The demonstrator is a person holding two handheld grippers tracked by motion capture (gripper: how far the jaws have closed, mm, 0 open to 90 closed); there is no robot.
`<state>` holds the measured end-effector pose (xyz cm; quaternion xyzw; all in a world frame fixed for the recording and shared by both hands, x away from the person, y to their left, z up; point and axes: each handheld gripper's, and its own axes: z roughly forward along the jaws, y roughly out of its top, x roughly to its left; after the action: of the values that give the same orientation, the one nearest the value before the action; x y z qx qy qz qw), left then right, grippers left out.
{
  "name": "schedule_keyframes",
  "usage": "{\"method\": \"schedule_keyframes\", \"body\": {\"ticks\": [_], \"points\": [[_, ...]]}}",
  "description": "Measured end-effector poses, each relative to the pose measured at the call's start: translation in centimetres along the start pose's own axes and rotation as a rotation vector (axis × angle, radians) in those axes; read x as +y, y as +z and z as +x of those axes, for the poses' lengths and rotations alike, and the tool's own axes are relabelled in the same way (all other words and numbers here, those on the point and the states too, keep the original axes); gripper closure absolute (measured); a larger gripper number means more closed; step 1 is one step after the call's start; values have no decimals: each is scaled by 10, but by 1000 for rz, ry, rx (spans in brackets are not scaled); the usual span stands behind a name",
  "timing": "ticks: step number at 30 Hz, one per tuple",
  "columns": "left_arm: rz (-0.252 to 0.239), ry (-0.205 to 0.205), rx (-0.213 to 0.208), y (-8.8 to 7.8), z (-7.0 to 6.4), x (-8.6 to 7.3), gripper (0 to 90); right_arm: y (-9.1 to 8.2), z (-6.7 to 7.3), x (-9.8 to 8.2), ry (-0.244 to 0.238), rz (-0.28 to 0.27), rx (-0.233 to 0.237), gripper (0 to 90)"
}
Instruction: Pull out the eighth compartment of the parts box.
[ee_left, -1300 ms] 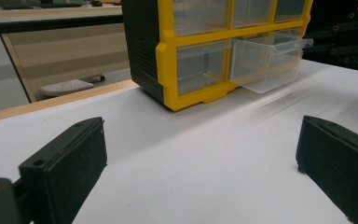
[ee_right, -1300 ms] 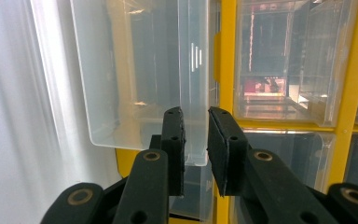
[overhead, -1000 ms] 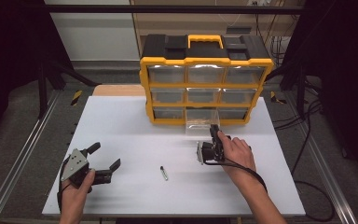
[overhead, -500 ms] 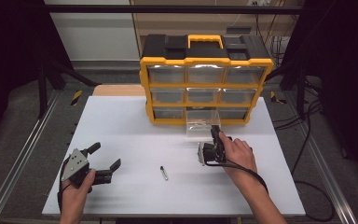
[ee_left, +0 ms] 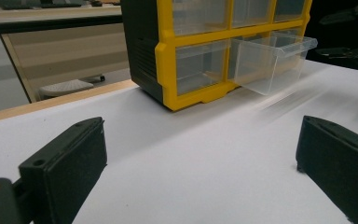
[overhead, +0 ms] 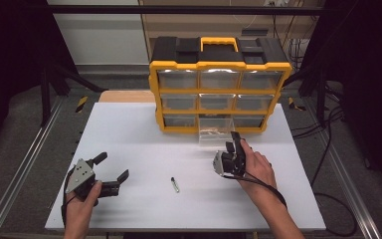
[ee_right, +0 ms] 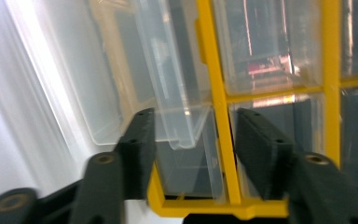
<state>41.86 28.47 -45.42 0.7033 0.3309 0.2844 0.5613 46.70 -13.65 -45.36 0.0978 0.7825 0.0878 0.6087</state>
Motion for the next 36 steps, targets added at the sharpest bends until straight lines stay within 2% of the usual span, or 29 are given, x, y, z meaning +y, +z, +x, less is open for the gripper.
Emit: {"method": "schedule_keyframes", "body": {"ticks": [3, 4, 6, 8, 12, 14, 16, 18, 26, 32, 36], "points": [[-2, 0, 2, 0, 1, 1, 18, -9, -7, -1, 117, 11, 31, 342], [-4, -2, 3, 0, 1, 1, 18, -12, -10, -1, 173, 13, 42, 317], [-4, -3, 2, 0, 1, 0, 19, -17, -13, -1, 232, 3, 56, 290], [-5, -2, 2, -1, 1, 1, 18, -22, -15, -1, 310, -1, 65, 259], [-10, 1, 5, -2, 0, 2, 18, -33, -17, -2, 413, -38, 67, 217], [-11, 3, 5, -3, -1, 2, 18, -38, -17, -3, 479, -57, 79, 200], [-13, 4, 6, -3, -2, 3, 18, -40, -16, -4, 512, -68, 82, 185], [-12, 8, 5, -2, -2, 3, 18, -43, -18, -5, 574, -83, 108, 172], [-10, 12, 11, -2, -4, 4, 18, -50, -23, -5, 702, -107, 168, 164], [-13, 14, 8, -2, -6, 5, 18, -52, -26, -2, 762, -116, 204, 149], [-16, 15, 4, -1, -6, 5, 18, -52, -28, -1, 810, -127, 208, 153]]}}
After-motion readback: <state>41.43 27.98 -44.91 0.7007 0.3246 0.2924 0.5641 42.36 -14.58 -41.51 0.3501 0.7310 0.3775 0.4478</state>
